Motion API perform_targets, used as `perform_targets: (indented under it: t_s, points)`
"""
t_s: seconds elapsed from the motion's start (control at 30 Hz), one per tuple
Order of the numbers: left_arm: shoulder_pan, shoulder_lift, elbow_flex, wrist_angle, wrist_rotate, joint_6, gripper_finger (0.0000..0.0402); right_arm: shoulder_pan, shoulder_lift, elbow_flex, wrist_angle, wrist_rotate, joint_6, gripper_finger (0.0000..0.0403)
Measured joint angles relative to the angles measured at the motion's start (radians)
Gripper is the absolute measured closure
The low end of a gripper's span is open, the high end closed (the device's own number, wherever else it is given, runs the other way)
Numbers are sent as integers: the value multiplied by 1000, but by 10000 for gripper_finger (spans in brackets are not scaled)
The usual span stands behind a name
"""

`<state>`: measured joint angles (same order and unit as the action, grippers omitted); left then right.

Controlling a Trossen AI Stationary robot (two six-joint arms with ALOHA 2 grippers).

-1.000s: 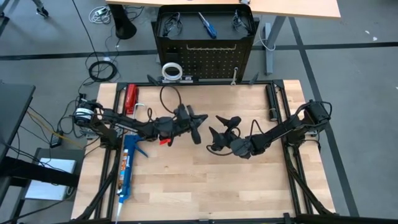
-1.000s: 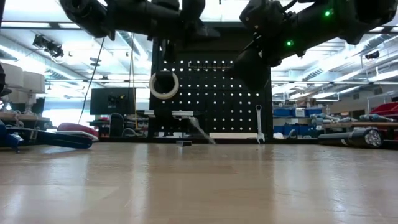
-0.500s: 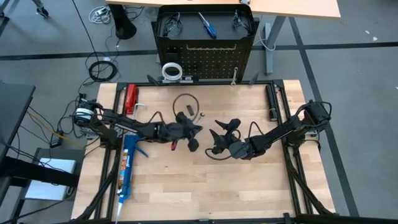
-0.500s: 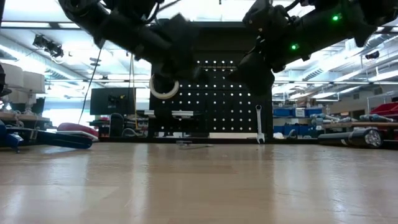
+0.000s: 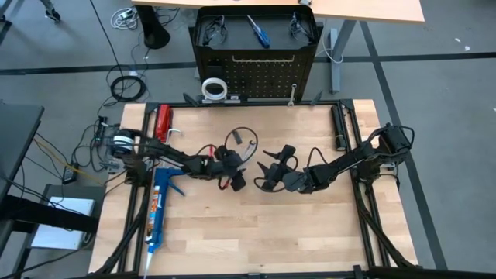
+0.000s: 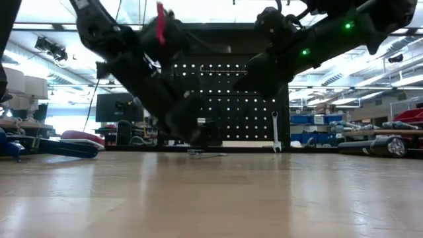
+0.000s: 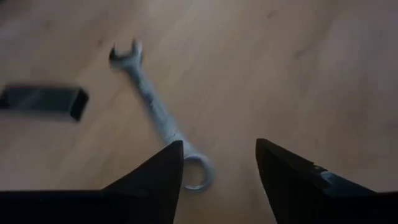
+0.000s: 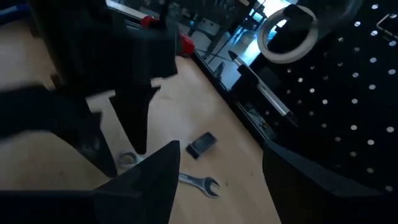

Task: Hang tools onto peg board
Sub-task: Hang the wrench onto the black pegboard

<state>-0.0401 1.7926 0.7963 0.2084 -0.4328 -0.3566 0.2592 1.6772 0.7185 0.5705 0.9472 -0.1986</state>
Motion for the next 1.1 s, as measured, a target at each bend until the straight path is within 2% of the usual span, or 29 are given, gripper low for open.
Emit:
perform_targets:
  t_s: [0.23,0.87,0.97,1.1]
  points:
    - [31,80,2,63,-15,-29,193,-1,0,0,-5,-13,24,178]
    - [74,78,2,76,-7,-5,197,-3,-1,0,-17,-44,50,182]
    - [78,78,2,78,-7,11,215,-3,-2,0,-14,-52,56,185]
    - [79,78,2,78,-4,45,282,-3,-2,0,-11,-52,57,185]
